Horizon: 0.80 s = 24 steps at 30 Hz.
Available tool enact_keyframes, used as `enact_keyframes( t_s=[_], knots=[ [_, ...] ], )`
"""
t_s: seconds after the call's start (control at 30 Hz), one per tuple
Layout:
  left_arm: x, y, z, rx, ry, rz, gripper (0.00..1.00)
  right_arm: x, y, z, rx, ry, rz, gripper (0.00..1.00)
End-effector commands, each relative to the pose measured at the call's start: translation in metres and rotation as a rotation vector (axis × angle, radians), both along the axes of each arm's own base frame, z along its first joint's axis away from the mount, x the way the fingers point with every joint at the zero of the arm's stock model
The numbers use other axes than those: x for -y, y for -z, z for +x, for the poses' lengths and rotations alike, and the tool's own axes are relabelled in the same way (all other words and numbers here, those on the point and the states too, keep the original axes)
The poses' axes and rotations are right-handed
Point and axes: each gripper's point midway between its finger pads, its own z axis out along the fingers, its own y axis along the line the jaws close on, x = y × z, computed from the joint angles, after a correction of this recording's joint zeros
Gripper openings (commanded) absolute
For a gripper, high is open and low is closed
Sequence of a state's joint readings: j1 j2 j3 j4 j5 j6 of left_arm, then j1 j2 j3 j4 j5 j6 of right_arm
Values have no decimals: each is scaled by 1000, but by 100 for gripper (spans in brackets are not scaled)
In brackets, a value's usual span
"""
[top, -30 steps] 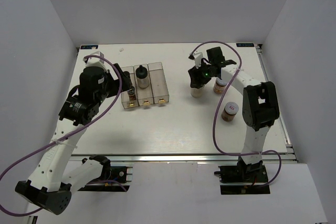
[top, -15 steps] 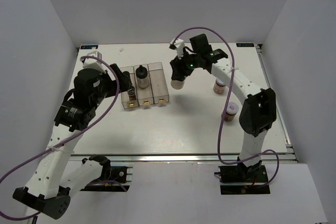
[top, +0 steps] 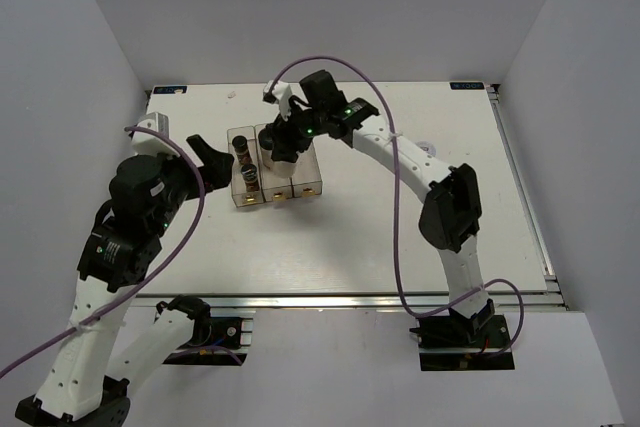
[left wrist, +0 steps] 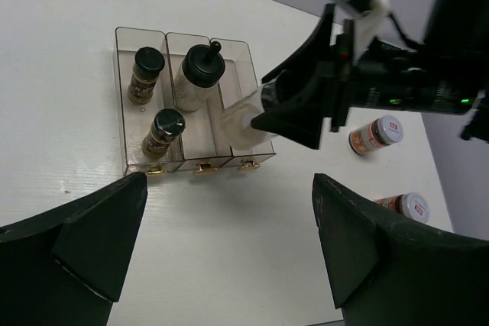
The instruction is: Organize the condiment bottles
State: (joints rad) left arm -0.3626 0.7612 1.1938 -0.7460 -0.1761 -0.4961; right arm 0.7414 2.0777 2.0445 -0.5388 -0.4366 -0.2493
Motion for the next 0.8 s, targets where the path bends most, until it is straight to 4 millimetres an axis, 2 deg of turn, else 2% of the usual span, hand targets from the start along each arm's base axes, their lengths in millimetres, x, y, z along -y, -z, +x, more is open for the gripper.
enact_keyframes(
  t_s=[0.0,0.07,0.1,0.13,0.2,0.33,0.57,0.77],
  knots=[
    [-8,3,-9,-9,-23,2,98,-27,-30,5,69,-5,90,0],
    [-10,5,-13,-10,-30,-4,98,-36,-18,9,66,3,80,0],
    [-10,4,-14,-7,-32,-6,98,-39,-22,12,79,5,94,0],
    [-11,6,-15,-10,-36,-7,98,-43,-13,17,75,17,83,0],
    [-12,7,-17,-11,-37,-12,98,-48,-6,25,86,26,82,0],
    [-13,10,-20,-22,-42,-7,98,-52,1,34,103,40,78,0],
    [-13,12,-19,-26,-40,-6,98,-57,42,37,93,55,15,0],
    [-11,13,-18,-29,-35,-10,98,-61,66,36,108,42,-29,0]
  ],
)
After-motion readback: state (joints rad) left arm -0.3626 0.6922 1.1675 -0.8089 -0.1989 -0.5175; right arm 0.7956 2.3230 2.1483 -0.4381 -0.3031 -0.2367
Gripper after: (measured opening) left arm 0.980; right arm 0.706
